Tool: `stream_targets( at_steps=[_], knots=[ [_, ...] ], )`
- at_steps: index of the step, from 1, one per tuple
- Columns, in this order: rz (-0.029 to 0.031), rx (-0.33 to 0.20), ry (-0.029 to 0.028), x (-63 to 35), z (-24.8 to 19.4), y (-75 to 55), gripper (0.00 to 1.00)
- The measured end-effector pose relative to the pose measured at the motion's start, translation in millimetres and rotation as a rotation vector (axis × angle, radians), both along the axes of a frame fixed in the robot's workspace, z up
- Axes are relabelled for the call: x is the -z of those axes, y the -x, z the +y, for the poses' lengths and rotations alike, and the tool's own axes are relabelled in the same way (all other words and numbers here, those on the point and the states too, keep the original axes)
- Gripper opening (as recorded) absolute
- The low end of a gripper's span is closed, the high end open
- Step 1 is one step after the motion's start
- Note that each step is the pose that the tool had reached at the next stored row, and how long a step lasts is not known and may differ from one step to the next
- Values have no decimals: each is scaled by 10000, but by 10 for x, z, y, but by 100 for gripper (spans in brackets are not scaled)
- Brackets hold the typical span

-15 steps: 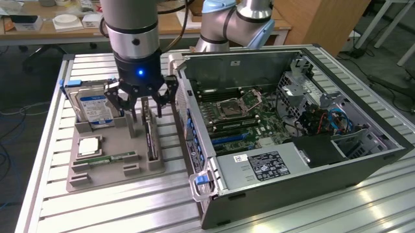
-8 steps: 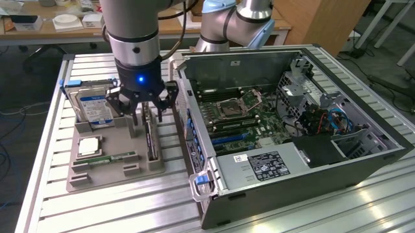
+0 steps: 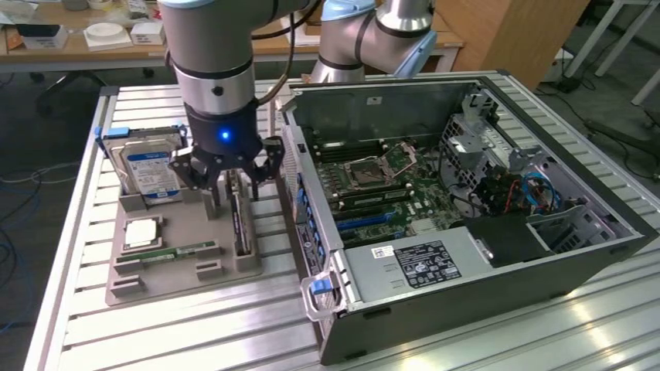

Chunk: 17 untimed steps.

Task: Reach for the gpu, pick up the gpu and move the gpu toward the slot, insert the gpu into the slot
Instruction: 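Pick up the gpu and move the gpu toward the slot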

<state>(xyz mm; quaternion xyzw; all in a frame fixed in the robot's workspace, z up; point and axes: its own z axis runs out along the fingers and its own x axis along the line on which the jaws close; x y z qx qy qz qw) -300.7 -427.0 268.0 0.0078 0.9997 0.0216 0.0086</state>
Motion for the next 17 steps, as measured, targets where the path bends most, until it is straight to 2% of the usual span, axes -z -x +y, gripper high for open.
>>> stream_targets(
  at_steps=[9,11,17],
  knots=[
    [1,0,14,160,-7,0,59],
    [2,0,60,196,22,0,59],
    [2,1,75,291,98,0,59]
  ],
)
